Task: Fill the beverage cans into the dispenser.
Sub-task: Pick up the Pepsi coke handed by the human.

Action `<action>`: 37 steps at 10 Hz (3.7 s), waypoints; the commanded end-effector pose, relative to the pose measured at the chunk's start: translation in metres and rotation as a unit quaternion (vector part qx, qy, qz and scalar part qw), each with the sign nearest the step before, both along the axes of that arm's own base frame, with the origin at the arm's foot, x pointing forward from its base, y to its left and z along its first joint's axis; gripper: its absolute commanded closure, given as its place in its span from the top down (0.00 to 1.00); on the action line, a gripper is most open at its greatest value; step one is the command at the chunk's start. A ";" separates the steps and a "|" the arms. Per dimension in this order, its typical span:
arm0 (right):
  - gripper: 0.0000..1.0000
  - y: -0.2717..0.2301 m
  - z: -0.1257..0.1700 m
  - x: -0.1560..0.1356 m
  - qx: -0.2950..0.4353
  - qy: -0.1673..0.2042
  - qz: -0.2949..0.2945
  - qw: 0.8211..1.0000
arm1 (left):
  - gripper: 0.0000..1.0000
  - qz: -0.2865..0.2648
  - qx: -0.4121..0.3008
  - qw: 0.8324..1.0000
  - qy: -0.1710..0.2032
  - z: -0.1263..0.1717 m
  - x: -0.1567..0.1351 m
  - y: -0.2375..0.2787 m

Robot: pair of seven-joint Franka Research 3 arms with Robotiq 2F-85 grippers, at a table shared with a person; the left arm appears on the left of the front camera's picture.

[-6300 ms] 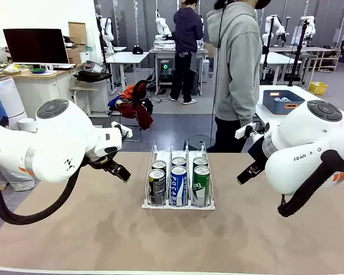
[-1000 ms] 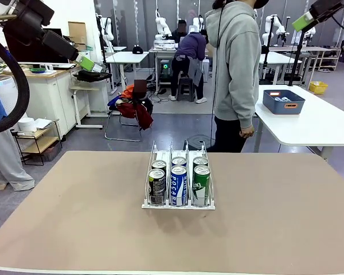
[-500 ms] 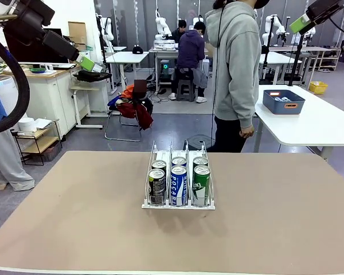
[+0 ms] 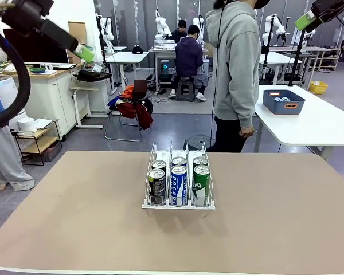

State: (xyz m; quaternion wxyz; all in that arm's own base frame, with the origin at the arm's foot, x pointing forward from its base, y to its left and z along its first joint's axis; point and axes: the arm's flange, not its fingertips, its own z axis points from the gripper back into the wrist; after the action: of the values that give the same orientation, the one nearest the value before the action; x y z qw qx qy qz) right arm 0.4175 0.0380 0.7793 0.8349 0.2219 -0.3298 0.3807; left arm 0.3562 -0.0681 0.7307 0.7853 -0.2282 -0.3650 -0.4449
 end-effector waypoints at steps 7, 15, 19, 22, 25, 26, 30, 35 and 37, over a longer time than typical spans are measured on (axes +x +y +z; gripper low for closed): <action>1.00 -0.017 0.011 0.006 -0.006 -0.019 -0.028 0.999 | 1.00 0.032 0.017 0.999 -0.027 0.052 0.005 -0.008; 1.00 -0.020 0.013 -0.001 -0.024 0.004 -0.019 1.000 | 1.00 0.009 0.018 1.000 -0.010 0.070 0.008 -0.004; 1.00 -0.027 0.018 -0.014 -0.063 -0.028 -0.003 0.998 | 1.00 -0.008 0.033 0.999 0.003 0.075 0.001 -0.004; 1.00 -0.029 0.016 -0.013 -0.066 -0.038 0.005 0.997 | 1.00 -0.031 0.047 0.998 0.003 0.076 -0.004 -0.005; 1.00 -0.025 0.022 -0.014 -0.057 -0.033 0.000 0.998 | 1.00 -0.028 0.028 0.999 0.005 0.075 -0.007 -0.010; 1.00 -0.025 0.022 -0.014 -0.057 -0.033 0.000 0.998 | 1.00 -0.028 0.028 0.999 0.005 0.075 -0.007 -0.010; 1.00 -0.025 0.022 -0.014 -0.057 -0.033 0.000 0.998 | 1.00 -0.028 0.028 0.999 0.005 0.075 -0.007 -0.010; 1.00 -0.025 0.022 -0.014 -0.057 -0.033 0.000 0.998 | 1.00 -0.028 0.028 0.999 0.005 0.075 -0.007 -0.010; 1.00 -0.025 0.022 -0.014 -0.057 -0.033 0.000 0.998 | 1.00 -0.028 0.028 0.999 0.005 0.075 -0.007 -0.010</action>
State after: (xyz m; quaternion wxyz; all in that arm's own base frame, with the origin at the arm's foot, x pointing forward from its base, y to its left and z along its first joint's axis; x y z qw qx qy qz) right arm 0.4045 0.0132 0.8011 0.8343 0.1602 -0.3352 0.4072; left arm 0.3499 -0.0783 0.8063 0.7790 -0.2184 -0.3402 -0.4794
